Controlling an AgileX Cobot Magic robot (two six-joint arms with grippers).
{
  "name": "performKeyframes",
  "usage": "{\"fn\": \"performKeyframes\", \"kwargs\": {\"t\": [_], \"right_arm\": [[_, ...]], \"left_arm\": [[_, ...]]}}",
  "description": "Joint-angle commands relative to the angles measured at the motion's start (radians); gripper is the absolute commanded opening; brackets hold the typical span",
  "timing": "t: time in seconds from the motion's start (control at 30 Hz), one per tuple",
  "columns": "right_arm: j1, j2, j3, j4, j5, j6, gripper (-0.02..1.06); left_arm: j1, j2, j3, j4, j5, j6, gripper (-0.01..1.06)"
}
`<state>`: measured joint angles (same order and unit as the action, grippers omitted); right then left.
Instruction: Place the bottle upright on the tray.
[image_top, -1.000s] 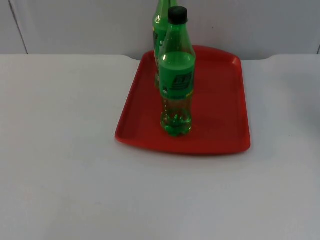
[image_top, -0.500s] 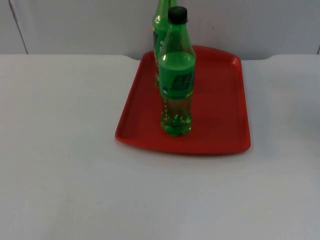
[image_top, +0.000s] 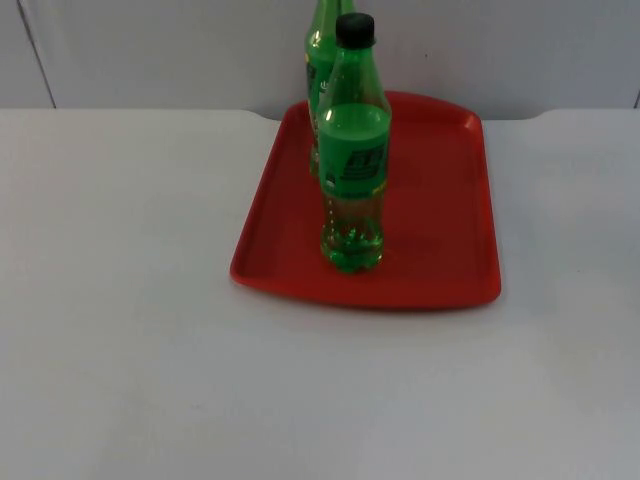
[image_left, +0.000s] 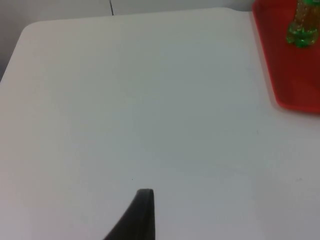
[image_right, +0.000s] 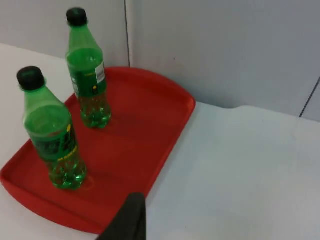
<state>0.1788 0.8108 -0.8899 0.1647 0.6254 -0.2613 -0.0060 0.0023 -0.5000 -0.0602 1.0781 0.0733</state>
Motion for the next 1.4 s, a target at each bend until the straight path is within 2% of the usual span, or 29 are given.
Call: {"fn": "performKeyframes", "kwargs": {"t": [0.0, 0.27, 0.5, 0.57, 0.7, 0.87, 1.17, 1.37], "right_arm": [[-0.004, -0.054, 0.021, 0.004, -0.002, -0.008, 1.05], [-0.004, -0.246, 0.130, 0.025, 0.075, -0.020, 1.05], [-0.004, -0.396, 0.233, 0.025, 0.077, -0.020, 1.05], [-0.004, -0.466, 0.259, 0.028, 0.106, -0.020, 1.05], [-0.004, -0.550, 0.271, 0.035, 0.151, -0.020, 1.05], [-0.004, -0.671, 0.271, 0.038, 0.254, -0.020, 1.05], [-0.003, -0.783, 0.273, 0.046, 0.336, -0.024, 1.05], [-0.003, -0.811, 0.348, 0.012, 0.381, -0.015, 1.05]], "left_arm": [[0.004, -0.002, 0.004, 0.001, -0.002, -0.001, 1.05], [0.004, -0.002, 0.004, 0.001, -0.002, -0.001, 1.05], [0.004, -0.002, 0.004, 0.001, -0.002, -0.001, 1.05], [0.004, -0.002, 0.004, 0.001, -0.002, -0.001, 1.05], [0.004, -0.002, 0.004, 0.001, -0.002, -0.001, 1.05], [0.004, -0.002, 0.004, 0.001, -0.002, -0.001, 1.05], [0.004, -0.002, 0.004, 0.001, -0.002, -0.001, 1.05], [0.004, -0.002, 0.004, 0.001, -0.002, -0.001, 1.05]]}}
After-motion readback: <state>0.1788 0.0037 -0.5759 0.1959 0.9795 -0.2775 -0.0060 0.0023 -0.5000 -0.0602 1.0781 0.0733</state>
